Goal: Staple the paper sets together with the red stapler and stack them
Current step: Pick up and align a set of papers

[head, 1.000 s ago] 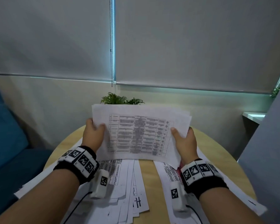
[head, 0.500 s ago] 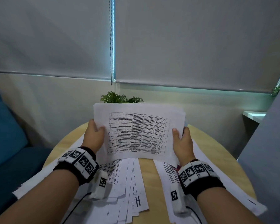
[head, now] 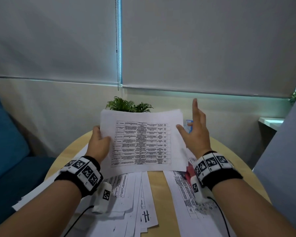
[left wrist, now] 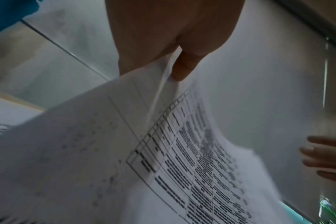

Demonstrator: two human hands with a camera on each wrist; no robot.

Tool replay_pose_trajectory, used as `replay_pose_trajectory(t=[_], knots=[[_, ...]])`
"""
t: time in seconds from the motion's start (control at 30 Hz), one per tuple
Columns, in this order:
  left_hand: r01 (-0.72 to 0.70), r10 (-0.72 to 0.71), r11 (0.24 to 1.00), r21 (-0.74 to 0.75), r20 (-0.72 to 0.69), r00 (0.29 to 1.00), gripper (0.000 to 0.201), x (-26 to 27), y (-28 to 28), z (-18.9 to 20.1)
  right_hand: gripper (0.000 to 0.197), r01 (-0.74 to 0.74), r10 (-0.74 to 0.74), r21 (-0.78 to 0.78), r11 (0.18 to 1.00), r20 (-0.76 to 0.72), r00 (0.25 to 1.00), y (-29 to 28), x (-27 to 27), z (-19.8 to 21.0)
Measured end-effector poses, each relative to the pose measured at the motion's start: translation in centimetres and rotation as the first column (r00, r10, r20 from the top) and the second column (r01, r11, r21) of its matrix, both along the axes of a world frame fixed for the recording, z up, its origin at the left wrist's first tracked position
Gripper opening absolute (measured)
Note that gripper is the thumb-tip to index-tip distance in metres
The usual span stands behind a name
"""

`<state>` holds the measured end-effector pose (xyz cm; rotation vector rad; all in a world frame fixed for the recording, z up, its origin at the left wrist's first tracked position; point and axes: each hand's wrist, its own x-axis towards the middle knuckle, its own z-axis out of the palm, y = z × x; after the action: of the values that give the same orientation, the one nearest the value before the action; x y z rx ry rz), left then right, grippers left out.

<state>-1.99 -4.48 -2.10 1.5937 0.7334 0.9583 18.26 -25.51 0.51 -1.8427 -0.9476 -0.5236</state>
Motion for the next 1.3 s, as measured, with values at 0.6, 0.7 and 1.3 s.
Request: replay_pose_trajectory(t=[0.6,0.7,1.3], knots=[[0.201,-0.132,0.955,-0.220,0.292,0.947,0.045,-1.6,2.9,-0.6,0.041,-0.198,0.114,-0.191,0.961,-0.378,0.919,0.2,3.1,1.6],[0.194,-0.135,0.955,-0.225,0.252,0.958,0.035,-1.6,3.2,-0.7,0.018,-0.187,0.163,-0.038,0.982,-0.350,0.923,-0.4,2.8,1.1],[0.058,-0.043,0.991,-0.116,0.131,0.991,0.042,-0.7,3.6,0.5,0.056,-0.104,0.190,0.177,0.979,-0.589,0.786,-0.3,0.8,-0.1]])
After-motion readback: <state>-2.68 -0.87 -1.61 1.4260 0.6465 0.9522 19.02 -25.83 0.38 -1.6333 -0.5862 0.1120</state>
